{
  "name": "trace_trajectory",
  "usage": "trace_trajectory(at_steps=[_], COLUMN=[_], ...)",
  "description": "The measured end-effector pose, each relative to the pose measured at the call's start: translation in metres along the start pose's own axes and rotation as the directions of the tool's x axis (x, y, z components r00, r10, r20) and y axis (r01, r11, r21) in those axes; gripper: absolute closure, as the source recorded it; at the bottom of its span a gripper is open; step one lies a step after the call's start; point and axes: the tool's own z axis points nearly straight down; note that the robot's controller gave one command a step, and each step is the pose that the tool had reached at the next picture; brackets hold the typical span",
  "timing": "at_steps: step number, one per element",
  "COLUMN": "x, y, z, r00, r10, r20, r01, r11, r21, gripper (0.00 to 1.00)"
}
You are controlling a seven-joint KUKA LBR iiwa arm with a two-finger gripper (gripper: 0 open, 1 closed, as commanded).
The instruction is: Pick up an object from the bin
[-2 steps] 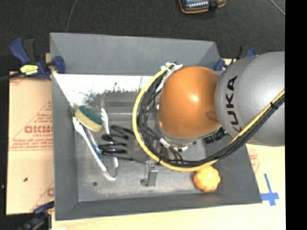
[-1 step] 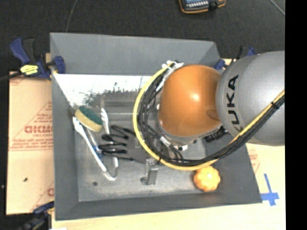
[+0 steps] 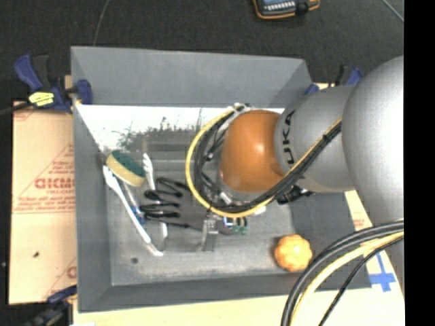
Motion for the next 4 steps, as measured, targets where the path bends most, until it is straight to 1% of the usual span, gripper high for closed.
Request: trace_trajectory(at_steps=[1, 2, 3, 4], x=[-0.026, -0.003, -0.015, -0.008], y=[-0.040, -0.007, -0.005, -0.008], z=[-0.070, 0.021, 0.024, 0.020], r00=[1.000, 1.000, 0.999, 1.000], r10=[0.002, 0.001, 0.025, 0.007], r20=[0.010, -0.004, 0.022, 0.008], r01=[-0.002, -0.001, -0.025, -0.007], r11=[1.000, 1.000, 1.000, 1.000], r21=[-0.001, -0.001, -0.002, -0.001], gripper=[0.00, 0.00, 0.00, 1.00])
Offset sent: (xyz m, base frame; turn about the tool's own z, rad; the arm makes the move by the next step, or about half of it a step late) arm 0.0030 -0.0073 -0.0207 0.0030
